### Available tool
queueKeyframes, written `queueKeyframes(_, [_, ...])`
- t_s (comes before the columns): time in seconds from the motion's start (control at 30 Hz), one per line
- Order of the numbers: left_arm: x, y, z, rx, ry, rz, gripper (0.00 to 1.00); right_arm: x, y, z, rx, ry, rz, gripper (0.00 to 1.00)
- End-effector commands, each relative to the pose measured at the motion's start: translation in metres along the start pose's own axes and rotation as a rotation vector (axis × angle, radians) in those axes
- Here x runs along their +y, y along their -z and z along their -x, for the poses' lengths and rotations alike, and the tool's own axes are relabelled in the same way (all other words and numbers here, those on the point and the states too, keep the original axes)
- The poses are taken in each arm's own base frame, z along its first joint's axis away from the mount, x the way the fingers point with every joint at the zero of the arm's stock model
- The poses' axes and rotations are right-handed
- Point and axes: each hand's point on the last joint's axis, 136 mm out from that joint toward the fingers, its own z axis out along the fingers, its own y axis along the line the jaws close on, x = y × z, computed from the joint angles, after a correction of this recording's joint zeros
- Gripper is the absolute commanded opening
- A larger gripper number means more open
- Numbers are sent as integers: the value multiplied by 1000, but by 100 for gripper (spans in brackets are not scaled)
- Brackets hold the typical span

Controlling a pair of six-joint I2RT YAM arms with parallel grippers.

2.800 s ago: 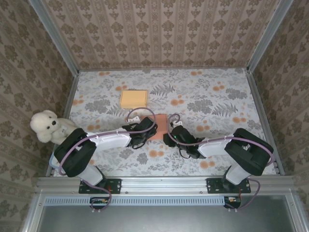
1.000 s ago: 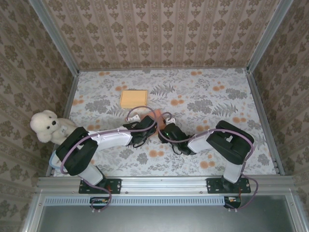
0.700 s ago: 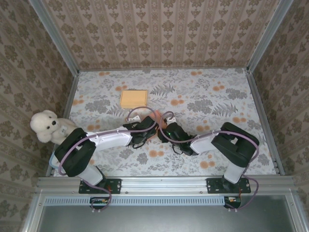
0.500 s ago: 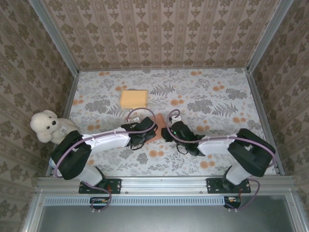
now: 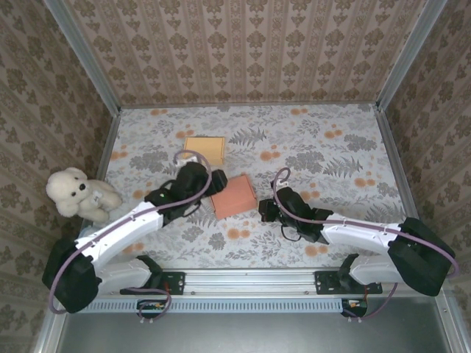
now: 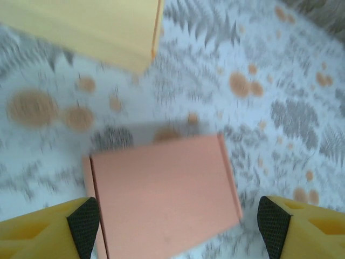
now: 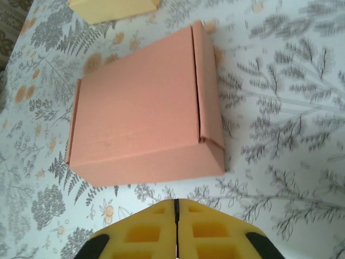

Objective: Fold the paper box

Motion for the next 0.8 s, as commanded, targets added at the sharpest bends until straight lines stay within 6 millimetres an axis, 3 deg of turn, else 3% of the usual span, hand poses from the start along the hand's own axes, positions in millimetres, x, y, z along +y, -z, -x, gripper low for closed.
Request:
queueKeyframes(0.0, [-2,-10,26,-22,-193,-127,80,-2,0,-18,68,-123,25,0])
queueKeyframes(0.13, [3,-35,43,17,-266,-231,77,0,-6,-22,102,-225,15,0])
queueKeyframes(0.3, [-14,-64,34,126,-377,-340,72,2,-16,-19,80,-290,24,0])
queueKeyframes(0.43, [-13,-88,31,165,-372,-314,71,1,-22,-16,77,-284,-5,0])
queueKeyframes(0.6, [-12,-122,15,237,-368,-282,68,-6,-38,-19,79,-308,-35,0])
queueKeyframes(0.63, [-21,-127,2,264,-389,-295,68,-7,-41,-17,78,-313,-38,0])
queueKeyframes(0.77, [-25,-146,-21,309,-413,-285,66,-16,-54,-13,85,-345,-47,0])
